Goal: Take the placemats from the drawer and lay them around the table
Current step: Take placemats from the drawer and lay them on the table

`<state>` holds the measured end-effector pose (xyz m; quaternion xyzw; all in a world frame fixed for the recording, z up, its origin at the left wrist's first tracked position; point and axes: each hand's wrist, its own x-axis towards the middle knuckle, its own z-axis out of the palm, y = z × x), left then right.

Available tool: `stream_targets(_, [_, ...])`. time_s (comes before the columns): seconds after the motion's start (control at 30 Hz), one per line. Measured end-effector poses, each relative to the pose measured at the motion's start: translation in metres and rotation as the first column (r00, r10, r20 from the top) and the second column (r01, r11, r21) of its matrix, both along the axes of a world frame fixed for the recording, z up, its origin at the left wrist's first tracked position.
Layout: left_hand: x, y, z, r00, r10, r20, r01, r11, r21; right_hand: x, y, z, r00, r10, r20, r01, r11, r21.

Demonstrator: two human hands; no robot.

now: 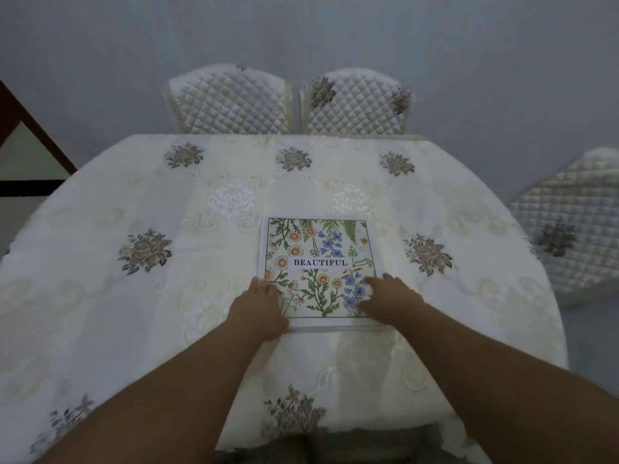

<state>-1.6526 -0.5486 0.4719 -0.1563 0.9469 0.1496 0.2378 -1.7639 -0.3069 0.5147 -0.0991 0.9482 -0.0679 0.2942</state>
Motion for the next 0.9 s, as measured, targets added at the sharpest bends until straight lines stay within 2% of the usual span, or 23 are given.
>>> stream_targets(0.1, [0.013, 0.014, 0.058, 0.989, 0.137, -0.049, -0.130, 0.983, 0.132, 0.047, -0.002, 0.059, 0.993, -0.098, -0.059, 0.085, 0.979, -0.183])
stream_targets(0.23, [0.056, 0.016, 0.142, 0.945, 0.241, -0.220, -0.162, 0.932, 0.324, 0.095, 0.007, 0.121, 0.988, -0.077, -0.137, 0.032, 0.953, -0.302])
stream_targets(0.43, [0.147, 0.015, 0.236, 0.887, 0.289, -0.359, -0.181, 0.935, 0.304, 0.149, 0.012, 0.191, 0.972, -0.085, -0.221, -0.039, 0.862, -0.506])
stream_targets(0.53, [0.194, 0.024, 0.266, 0.823, 0.367, -0.434, -0.249, 0.919, 0.306, 0.173, 0.017, 0.211, 0.978, 0.029, -0.207, -0.141, 0.824, -0.548])
stream_targets(0.67, [0.260, 0.046, 0.284, 0.751, 0.478, -0.457, -0.371, 0.876, 0.307, 0.201, 0.020, 0.236, 0.940, 0.225, -0.255, -0.327, 0.802, -0.500])
stream_targets(0.9, [0.388, 0.102, 0.302, 0.494, 0.709, -0.504, -0.626, 0.692, 0.359, 0.258, 0.019, 0.266, 0.793, 0.509, -0.336, -0.610, 0.651, -0.453])
